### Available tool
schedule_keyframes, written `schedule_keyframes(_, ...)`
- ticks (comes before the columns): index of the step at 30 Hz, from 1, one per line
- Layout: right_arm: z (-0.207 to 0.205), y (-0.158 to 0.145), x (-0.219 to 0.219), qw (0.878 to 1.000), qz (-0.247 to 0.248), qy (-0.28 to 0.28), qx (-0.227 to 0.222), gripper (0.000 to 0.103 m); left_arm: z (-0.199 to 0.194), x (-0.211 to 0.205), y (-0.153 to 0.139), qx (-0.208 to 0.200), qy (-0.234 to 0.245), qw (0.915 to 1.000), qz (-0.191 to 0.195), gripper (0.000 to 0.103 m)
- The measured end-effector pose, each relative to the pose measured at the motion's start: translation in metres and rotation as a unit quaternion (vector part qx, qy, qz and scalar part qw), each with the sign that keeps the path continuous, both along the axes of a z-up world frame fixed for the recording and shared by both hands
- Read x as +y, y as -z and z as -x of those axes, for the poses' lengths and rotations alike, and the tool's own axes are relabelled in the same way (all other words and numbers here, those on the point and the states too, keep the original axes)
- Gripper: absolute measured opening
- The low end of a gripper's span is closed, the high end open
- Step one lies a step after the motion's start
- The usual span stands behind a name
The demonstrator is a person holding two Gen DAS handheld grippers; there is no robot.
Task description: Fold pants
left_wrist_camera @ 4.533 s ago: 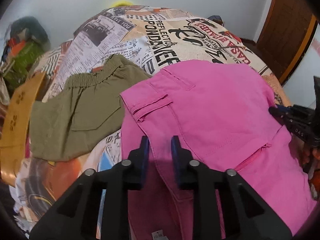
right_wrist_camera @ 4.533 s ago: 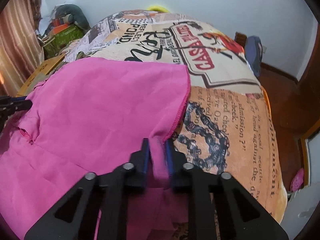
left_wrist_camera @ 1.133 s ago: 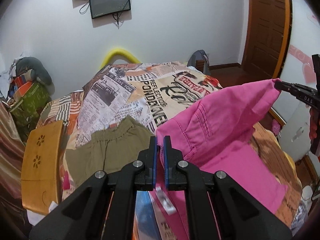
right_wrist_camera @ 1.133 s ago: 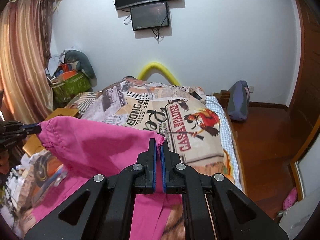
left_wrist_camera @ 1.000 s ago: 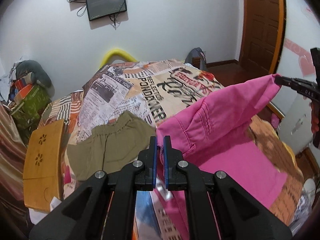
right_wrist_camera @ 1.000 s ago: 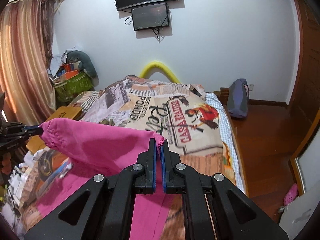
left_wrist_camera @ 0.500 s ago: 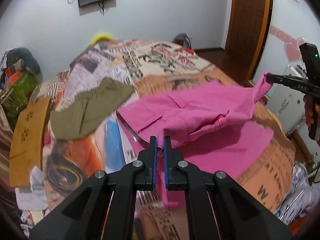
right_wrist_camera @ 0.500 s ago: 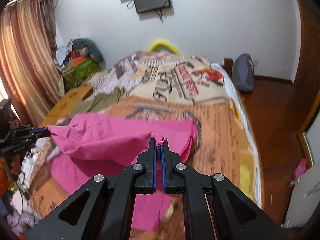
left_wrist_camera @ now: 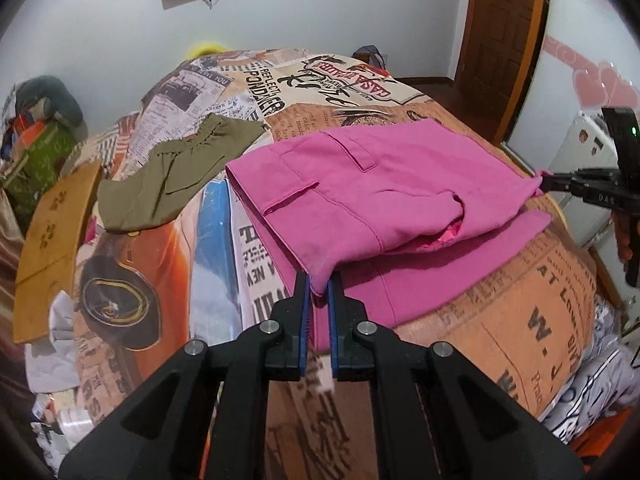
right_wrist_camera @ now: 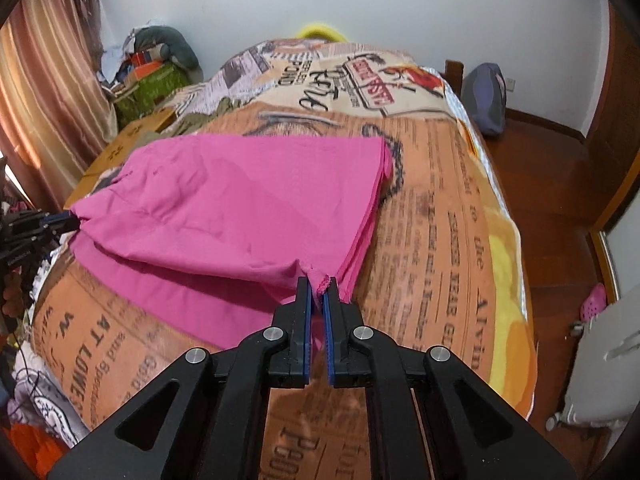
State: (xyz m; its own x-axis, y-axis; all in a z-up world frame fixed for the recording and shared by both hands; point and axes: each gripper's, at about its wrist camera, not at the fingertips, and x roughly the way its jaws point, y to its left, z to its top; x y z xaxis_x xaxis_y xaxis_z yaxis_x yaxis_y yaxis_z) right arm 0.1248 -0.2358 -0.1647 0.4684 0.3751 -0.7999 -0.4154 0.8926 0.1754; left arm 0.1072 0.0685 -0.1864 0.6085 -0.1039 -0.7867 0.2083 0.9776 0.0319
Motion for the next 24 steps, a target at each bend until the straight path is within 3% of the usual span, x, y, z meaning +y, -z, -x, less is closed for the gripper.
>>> schedule_keyframes(5, 0.010, -0.015, -0.006, 1.000, 0.004, 0.002, -0.015, 0.026, 0.011, -0.004, -0.012, -0.010, 0.007, 0.9999, -0.001, 0.021)
schedule_keyframes(8, 0.017, -0.028, -0.002, 0.999, 0.007, -0.006, -0.037, 0.028, 0.014, -0.009, -0.023, -0.022, 0.016, 0.9996, -0.003, 0.028)
schedule_keyframes(10, 0.021, -0.036, 0.005, 0.999, 0.004, -0.016, -0.048, 0.030, 0.014, -0.016, -0.029, -0.031, 0.028, 0.9991, -0.006, 0.039)
schedule_keyframes(14, 0.027, -0.043, 0.027, 0.997, -0.008, -0.048, -0.061, 0.045, 0.008, -0.035, -0.029, -0.040, 0.053, 0.9973, -0.032, 0.067)
schedule_keyframes(24, 0.024, -0.012, 0.089, 0.992, -0.009, -0.120, -0.027, 0.045, -0.015, -0.055, 0.009, -0.006, 0.084, 0.9933, -0.079, 0.070)
